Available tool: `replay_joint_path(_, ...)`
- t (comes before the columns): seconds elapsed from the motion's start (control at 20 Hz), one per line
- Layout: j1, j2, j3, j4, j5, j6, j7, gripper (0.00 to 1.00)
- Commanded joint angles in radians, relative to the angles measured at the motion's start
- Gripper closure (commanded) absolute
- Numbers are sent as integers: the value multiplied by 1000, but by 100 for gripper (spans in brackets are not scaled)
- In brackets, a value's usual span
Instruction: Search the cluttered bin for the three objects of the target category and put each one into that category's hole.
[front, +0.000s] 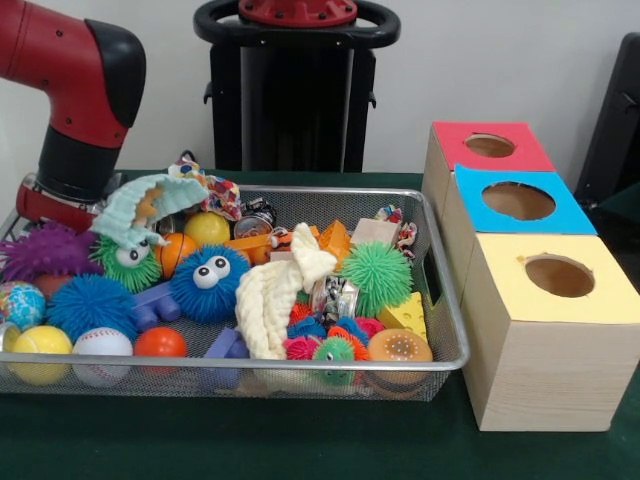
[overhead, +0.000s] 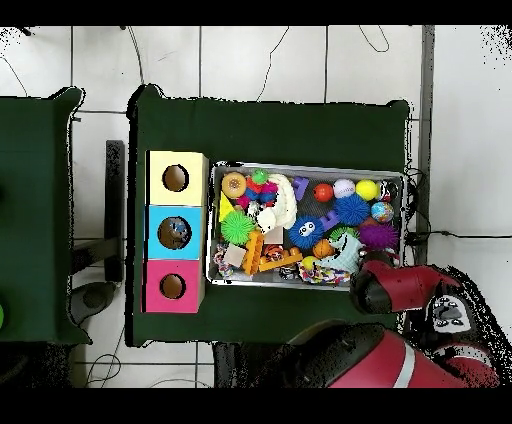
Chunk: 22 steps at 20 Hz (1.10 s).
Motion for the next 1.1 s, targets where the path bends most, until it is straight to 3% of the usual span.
replay_joint_path(0.05,39,196,79,-138,155,-104,171,100)
replay_joint_path(0.4,4,185,114,-112,177,-89,132,100)
replay_joint_path(0.45,-9,180,129,-106,178,-77,118,0)
replay_joint_path(0.9,-36,169,163,-97,179,-34,98,0)
replay_joint_path(1.1,-34,173,149,-97,183,-58,107,0)
